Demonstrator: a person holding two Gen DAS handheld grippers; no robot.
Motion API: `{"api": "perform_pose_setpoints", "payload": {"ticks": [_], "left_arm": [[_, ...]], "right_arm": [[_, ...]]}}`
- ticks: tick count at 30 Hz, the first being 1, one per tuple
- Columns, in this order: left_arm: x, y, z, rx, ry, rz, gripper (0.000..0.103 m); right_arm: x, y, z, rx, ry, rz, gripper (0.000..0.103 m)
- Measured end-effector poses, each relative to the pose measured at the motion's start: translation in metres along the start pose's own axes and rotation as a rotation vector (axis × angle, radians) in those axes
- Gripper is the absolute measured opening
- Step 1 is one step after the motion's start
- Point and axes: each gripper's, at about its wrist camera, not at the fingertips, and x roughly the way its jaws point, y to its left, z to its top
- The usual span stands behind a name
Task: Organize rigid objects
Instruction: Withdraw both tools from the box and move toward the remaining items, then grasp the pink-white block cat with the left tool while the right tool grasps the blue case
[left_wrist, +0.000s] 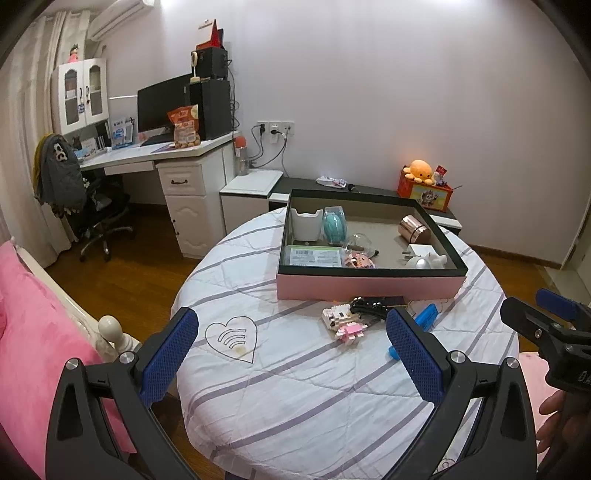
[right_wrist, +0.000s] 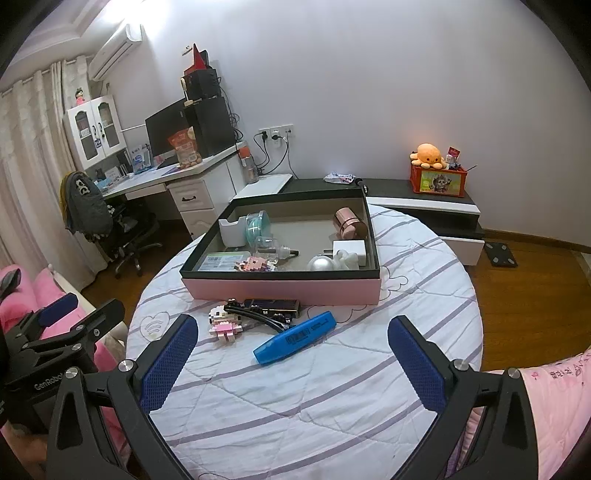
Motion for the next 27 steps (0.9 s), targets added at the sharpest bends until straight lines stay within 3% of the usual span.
{"api": "perform_pose_setpoints", "payload": {"ticks": [15,27], "left_arm": [[0.004,0.003,-0.001,-0.008,0.009,0.011,0.103],[0.054,-0.006,-0.020,0.014,0.115,-0.002,0.103]], "right_arm": [[0.000,0.003,0.001,-0.011,0.008,-0.008,0.103],[0.076,-0.010,-0.024,0.069,0.176,-0.063,0.103]]}}
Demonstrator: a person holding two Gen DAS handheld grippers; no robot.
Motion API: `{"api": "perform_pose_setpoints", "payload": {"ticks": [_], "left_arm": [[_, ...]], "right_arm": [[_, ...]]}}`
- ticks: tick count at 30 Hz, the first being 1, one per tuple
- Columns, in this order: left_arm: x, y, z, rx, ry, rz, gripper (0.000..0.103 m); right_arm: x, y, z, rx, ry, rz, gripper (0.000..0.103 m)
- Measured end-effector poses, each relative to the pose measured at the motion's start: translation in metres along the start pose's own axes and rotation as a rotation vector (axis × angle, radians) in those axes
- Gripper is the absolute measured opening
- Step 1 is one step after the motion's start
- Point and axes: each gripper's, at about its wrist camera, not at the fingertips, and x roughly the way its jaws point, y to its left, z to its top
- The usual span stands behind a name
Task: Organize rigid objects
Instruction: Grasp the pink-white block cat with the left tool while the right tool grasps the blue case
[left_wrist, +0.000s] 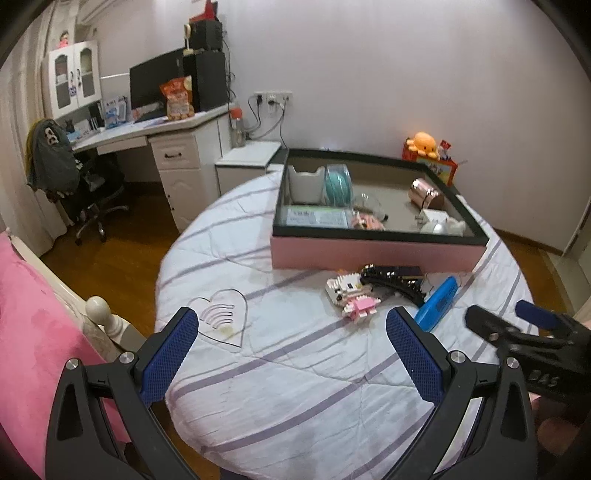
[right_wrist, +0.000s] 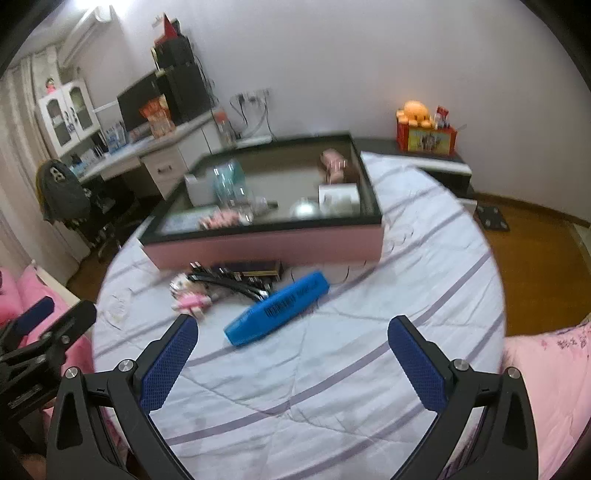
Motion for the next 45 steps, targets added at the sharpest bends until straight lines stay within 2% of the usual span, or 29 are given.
{"api": "perform_pose_setpoints", "payload": {"ticks": [9,12,14,16,17,18,21,27,30,33,36,42,45], "left_arm": [[0.034,-0.005,-0.001,0.008,0.054,-0.002,0.103],[0.043,-0.007,-0.001,0.008,0.068,-0.004,0.103],[0.047,-0.009,-0.001,0.012,0.075,-0.006,0.103],[0.052,-0.011,-0.001,0.017,0.080,-0.010,0.103],[0.054,-0.013,-0.001,0.019,0.080,-0.012,0.103],[0.057,-0.015,0.000,0.020,0.084,-0.017,0.103],[0.066,-0.021,0.001,0.027,0.096,-0.031,0.103],[0.090,-0.041,0.001,0.067,0.129,-0.025,0.103],[0.105,-0.040,0.002,0.063,0.152,0.004,0.103],[0.120,-0.038,0.002,0.047,0.194,-0.001,0.102],[0.121,-0.035,0.005,0.034,0.193,-0.023,0.095],[0.119,-0.028,0.009,0.012,0.177,-0.053,0.062],[0.119,-0.025,0.011,0.021,0.183,-0.060,0.059]], "right_arm": [[0.046,0.005,-0.003,0.032,0.038,-0.041,0.103],[0.062,0.014,-0.002,-0.013,0.050,-0.072,0.102],[0.072,0.018,-0.005,-0.055,0.070,-0.089,0.095],[0.072,0.019,-0.007,-0.095,0.059,-0.091,0.094],[0.070,0.018,-0.007,-0.112,0.057,-0.089,0.088],[0.068,0.016,-0.007,-0.132,0.055,-0.096,0.078],[0.064,0.006,-0.006,-0.145,0.058,-0.098,0.060],[0.062,-0.003,-0.003,-0.137,0.059,-0.077,0.058],[0.065,-0.003,0.000,-0.134,0.056,-0.076,0.058],[0.068,-0.001,0.001,-0.148,0.058,-0.076,0.058],[0.067,-0.004,0.002,-0.146,0.060,-0.059,0.052],[0.056,-0.018,-0.002,-0.115,0.063,-0.032,0.032],[0.056,-0.020,0.000,-0.091,0.065,-0.028,0.031]]}}
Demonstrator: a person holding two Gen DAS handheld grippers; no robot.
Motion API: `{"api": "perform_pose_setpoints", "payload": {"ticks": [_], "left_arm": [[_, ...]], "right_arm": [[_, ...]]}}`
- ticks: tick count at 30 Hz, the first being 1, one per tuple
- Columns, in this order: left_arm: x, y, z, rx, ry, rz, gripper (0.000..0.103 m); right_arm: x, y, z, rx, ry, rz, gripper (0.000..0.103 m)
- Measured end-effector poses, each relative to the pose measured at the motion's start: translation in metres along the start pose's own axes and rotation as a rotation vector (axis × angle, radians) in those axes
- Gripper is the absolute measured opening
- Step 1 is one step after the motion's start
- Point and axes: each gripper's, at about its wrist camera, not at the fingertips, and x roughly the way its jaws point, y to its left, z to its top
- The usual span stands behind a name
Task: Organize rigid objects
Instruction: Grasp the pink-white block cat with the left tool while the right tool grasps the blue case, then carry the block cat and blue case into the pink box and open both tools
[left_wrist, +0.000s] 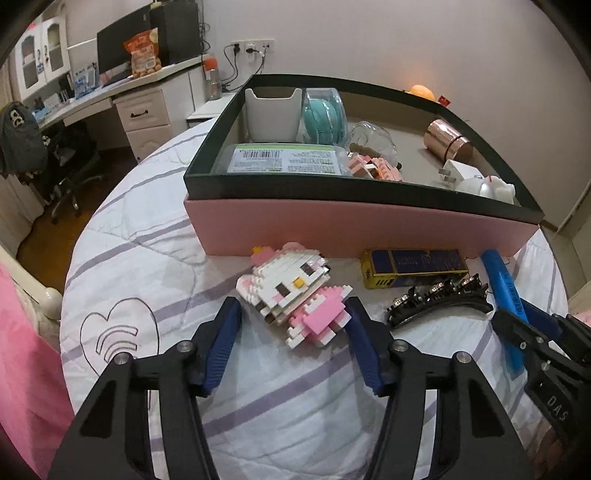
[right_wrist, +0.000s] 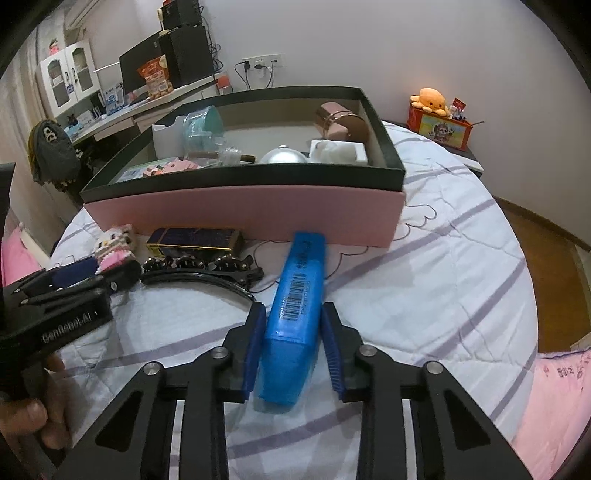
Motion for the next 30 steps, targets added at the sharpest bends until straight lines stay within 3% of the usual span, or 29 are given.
{"api": "perform_pose_setpoints", "payload": {"ticks": [4,6,7,12,30], "left_arm": [[0.004,0.002,0.003,-0.015,-0.002,0.035,0.071],[0.005,0.002,0.003,-0.014,-0.007,0.032,0.068],[0.004,0.002,0.002,-0.014,-0.012,0.025,0.060],[-0.001,0.010,-0.002,-0.039,-0.021,-0.014,0.060],[-0.052,0.024,-0.002,-0.059,-0.102,-0.046,0.060]], "right_arm": [[0.005,0.004,0.005,0.019,-0.003,-0.021,0.032],[0.010,0.006,0.006,0.011,-0.009,-0.036,0.032],[0.010,0.006,0.006,0.006,-0.012,-0.042,0.032],[0.009,0.005,0.005,-0.016,-0.018,-0.040,0.026],[-0.037,0.003,0.010,0.009,-0.082,0.088,0.026]]}}
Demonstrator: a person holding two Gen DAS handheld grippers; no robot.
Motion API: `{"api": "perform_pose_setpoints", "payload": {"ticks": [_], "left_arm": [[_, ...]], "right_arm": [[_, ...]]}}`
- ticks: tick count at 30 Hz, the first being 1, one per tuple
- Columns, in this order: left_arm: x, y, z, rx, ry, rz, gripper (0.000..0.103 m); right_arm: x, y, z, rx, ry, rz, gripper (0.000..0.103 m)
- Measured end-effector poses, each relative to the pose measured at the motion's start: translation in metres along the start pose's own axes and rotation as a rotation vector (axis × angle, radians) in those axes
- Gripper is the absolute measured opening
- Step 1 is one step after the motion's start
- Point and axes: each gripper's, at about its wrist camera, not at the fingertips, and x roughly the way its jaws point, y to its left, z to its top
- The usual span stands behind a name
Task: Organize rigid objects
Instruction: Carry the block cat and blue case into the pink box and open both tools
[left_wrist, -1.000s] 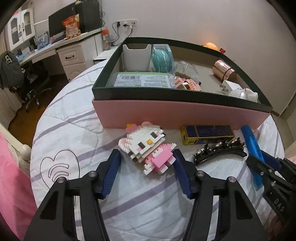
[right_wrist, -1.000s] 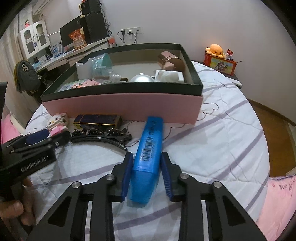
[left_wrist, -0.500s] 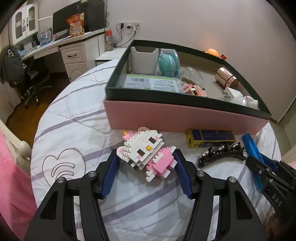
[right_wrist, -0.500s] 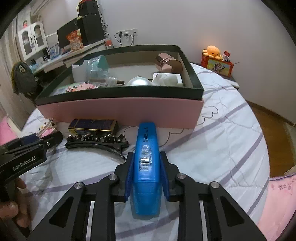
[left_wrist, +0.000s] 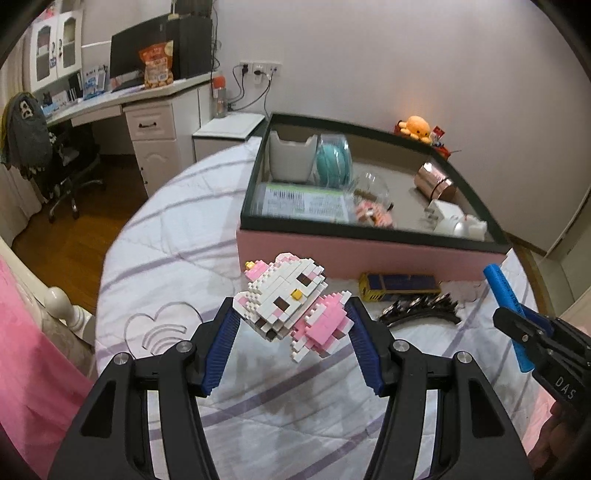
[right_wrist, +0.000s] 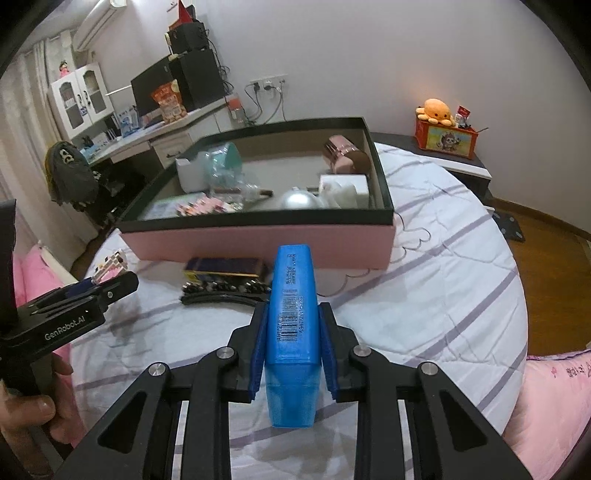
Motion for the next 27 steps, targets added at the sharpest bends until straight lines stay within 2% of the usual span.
{"api": "perform_pose_setpoints", "payload": {"ticks": [7,14,22,27], "left_arm": [[-0.016,-0.006,0.028,0.017,-0.062,-0.013,0.060],[-0.016,-0.023,0.081,0.048,-0.145,-0.023,0.060],[0.020,-0.049,0.135,0.080,-0.152,-0.038,0.060],[0.052,-0.058,0.160,0.075,-0.130,-0.034,0.060]], "right_arm": [[-0.014,0.011,0.025,-0.022,-0.054,0.042,0.026],[-0.016,0.011,0.081,-0.051,-0.134,0.052,0.026],[0.016,-0.003,0.138,-0.044,-0.147,0.064,0.027],[0.044,-0.009,0.153,-0.032,-0.119,0.073,0.027]]}}
